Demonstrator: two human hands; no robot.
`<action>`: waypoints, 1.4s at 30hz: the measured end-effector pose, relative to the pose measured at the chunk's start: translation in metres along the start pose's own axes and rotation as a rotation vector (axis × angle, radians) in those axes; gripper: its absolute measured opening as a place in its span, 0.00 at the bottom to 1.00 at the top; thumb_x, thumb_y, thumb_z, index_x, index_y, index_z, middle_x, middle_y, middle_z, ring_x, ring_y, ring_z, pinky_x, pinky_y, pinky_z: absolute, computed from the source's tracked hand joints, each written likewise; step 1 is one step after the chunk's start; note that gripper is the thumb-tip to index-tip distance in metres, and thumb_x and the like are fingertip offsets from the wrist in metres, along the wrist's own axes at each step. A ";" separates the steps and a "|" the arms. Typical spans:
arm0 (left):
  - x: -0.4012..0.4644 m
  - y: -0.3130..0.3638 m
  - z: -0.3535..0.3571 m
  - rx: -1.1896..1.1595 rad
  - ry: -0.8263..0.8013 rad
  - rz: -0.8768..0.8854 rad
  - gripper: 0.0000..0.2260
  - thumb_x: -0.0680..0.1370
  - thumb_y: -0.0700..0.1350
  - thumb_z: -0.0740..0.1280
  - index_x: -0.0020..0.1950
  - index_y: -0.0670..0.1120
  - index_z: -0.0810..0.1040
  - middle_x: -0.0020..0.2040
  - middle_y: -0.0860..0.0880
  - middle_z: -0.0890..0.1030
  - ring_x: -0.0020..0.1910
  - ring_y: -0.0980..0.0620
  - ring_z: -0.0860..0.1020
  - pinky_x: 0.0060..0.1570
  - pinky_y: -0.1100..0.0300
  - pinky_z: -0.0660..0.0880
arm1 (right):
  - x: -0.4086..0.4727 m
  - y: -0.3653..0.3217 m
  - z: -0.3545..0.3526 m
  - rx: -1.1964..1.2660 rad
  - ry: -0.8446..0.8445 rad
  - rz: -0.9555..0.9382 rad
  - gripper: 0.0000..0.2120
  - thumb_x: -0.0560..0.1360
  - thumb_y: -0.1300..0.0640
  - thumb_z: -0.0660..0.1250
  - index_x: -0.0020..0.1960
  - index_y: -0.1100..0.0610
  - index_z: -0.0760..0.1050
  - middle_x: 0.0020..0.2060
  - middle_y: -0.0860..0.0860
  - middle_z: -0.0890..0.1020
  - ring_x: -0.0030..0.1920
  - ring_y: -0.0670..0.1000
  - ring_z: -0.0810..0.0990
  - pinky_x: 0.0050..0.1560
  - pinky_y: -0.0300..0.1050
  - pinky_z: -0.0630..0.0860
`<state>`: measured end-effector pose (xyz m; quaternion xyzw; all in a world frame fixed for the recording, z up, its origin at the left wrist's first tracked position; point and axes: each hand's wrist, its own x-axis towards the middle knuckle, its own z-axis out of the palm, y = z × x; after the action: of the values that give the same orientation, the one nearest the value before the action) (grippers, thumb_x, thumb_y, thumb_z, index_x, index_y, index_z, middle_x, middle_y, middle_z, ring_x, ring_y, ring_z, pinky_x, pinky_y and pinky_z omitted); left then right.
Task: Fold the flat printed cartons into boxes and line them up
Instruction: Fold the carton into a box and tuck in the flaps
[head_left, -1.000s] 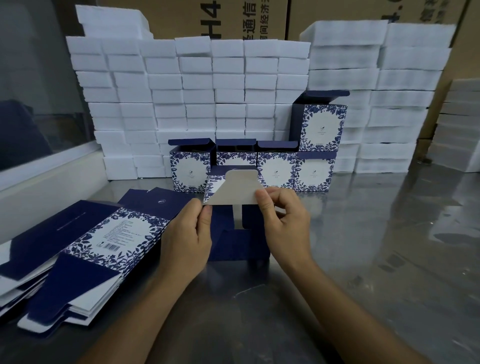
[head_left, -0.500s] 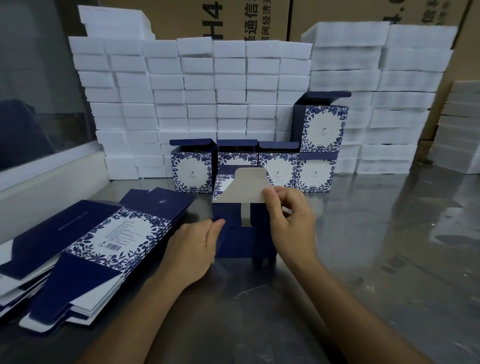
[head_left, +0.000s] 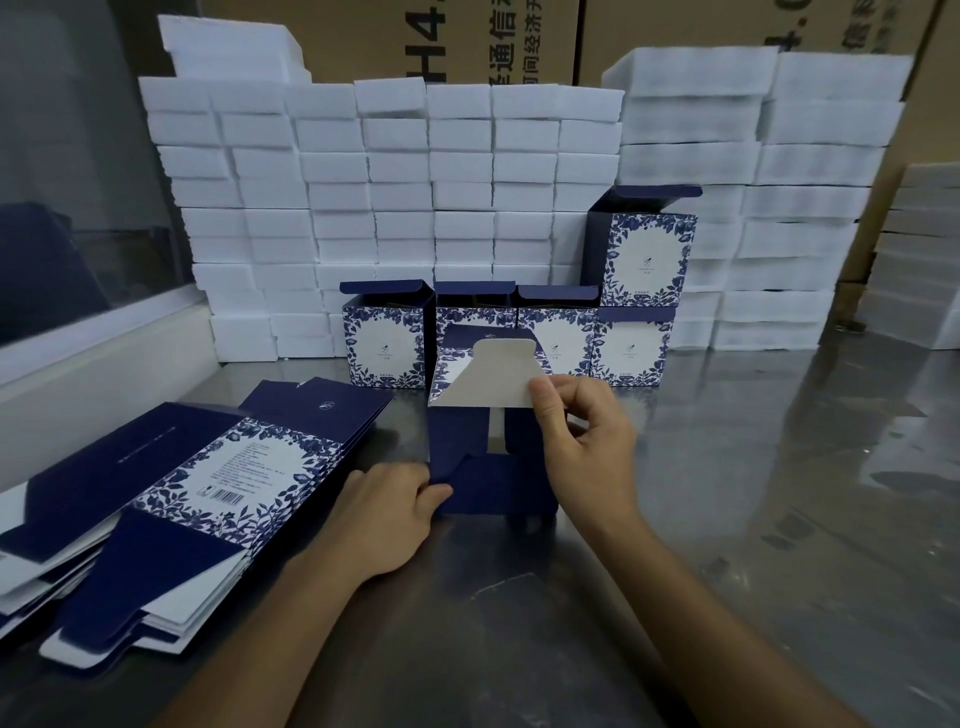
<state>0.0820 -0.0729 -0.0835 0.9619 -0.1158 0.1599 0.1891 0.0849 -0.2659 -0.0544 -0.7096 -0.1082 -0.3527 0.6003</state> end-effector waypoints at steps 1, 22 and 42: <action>-0.001 0.000 -0.001 -0.019 0.005 0.003 0.15 0.81 0.54 0.62 0.42 0.45 0.76 0.40 0.50 0.81 0.43 0.46 0.78 0.46 0.54 0.70 | 0.000 0.001 0.000 0.009 -0.002 0.002 0.18 0.75 0.39 0.63 0.39 0.52 0.75 0.47 0.46 0.80 0.50 0.44 0.78 0.48 0.45 0.77; -0.008 0.029 -0.010 -0.371 0.549 0.198 0.18 0.79 0.39 0.56 0.67 0.40 0.76 0.69 0.50 0.74 0.69 0.56 0.70 0.68 0.70 0.63 | -0.005 0.002 0.006 0.011 -0.083 -0.033 0.09 0.76 0.58 0.57 0.45 0.50 0.76 0.51 0.42 0.78 0.56 0.44 0.76 0.53 0.39 0.72; -0.005 0.039 -0.017 -0.220 0.682 0.192 0.09 0.79 0.40 0.64 0.53 0.40 0.83 0.53 0.47 0.82 0.50 0.48 0.81 0.44 0.54 0.78 | -0.027 -0.021 0.030 -0.554 -0.123 -0.319 0.06 0.79 0.54 0.68 0.53 0.48 0.82 0.52 0.48 0.79 0.57 0.54 0.76 0.56 0.57 0.69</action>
<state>0.0617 -0.1008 -0.0577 0.8121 -0.1522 0.4747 0.3034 0.0646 -0.2252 -0.0561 -0.8401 -0.1540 -0.4147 0.3139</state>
